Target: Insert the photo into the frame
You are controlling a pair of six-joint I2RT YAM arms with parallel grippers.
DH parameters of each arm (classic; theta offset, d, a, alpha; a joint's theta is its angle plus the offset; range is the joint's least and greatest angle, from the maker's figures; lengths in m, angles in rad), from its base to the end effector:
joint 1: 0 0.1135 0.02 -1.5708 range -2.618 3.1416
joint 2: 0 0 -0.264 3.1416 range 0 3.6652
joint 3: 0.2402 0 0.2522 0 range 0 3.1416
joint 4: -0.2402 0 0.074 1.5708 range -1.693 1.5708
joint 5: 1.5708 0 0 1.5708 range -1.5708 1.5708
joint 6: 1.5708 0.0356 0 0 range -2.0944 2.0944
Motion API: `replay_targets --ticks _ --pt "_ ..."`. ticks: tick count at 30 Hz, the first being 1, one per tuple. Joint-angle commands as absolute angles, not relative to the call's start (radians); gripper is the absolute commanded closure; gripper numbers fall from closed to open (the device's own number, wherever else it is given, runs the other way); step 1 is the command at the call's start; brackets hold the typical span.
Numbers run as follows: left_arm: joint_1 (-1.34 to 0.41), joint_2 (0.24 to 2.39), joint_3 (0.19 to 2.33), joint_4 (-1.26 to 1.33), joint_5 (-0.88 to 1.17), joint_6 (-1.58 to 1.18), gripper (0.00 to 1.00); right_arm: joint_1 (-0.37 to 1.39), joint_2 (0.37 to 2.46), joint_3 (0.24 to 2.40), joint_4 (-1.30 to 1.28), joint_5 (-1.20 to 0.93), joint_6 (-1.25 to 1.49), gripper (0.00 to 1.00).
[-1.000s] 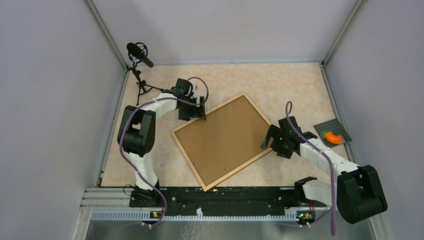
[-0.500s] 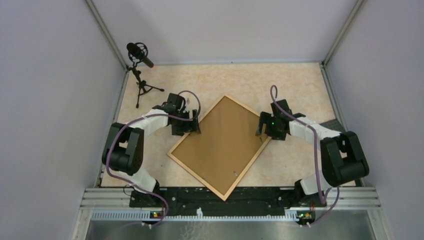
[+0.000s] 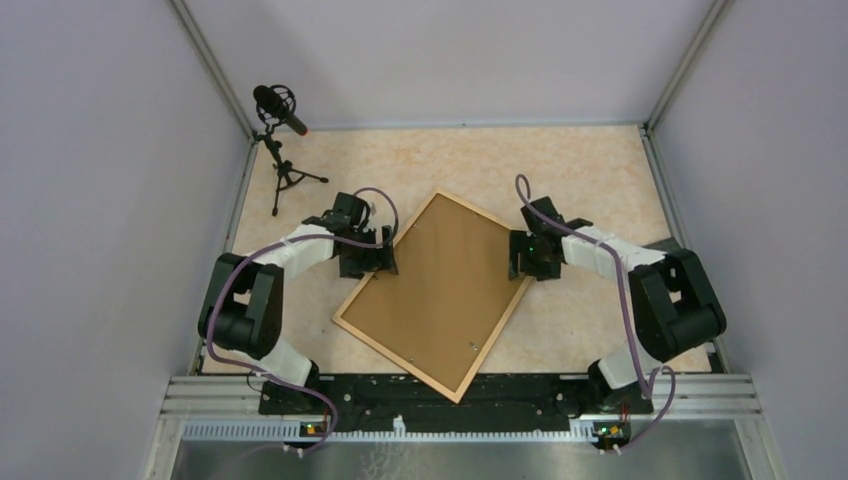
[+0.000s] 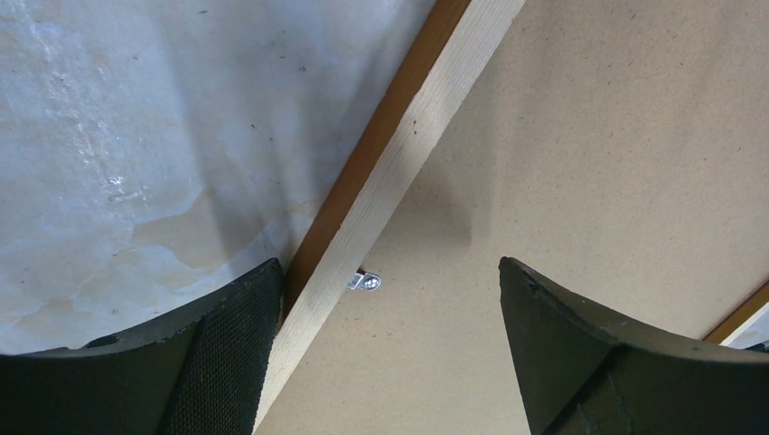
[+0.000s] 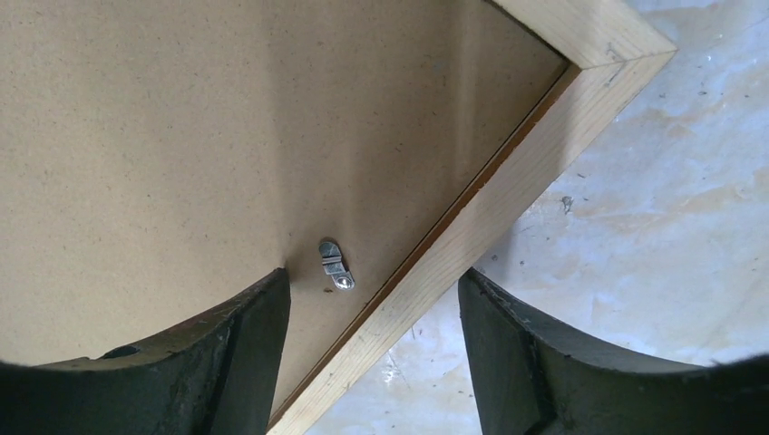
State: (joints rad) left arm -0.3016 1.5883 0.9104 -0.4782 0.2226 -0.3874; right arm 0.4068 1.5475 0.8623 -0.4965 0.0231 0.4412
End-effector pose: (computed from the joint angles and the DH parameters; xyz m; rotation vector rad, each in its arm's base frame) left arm 0.2811 -0.0957 0.1711 -0.0540 2.7852 -0.4908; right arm 0.2603 0.1112 0.1675 0.0540 2.7705 0.1954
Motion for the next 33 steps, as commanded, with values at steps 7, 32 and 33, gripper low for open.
replay_targets --ticks 7,32,33 --pt "-0.303 1.574 0.872 -0.481 0.213 -0.376 0.08 0.423 1.608 0.929 -0.508 0.111 0.481 0.42" --pt "-0.303 1.554 0.848 -0.465 0.258 -0.390 0.09 0.423 1.609 0.959 -0.493 0.081 0.572 0.48" --pt "-0.302 1.556 0.848 -0.465 0.260 -0.390 0.09 0.423 1.614 0.959 -0.492 0.082 0.574 0.48"
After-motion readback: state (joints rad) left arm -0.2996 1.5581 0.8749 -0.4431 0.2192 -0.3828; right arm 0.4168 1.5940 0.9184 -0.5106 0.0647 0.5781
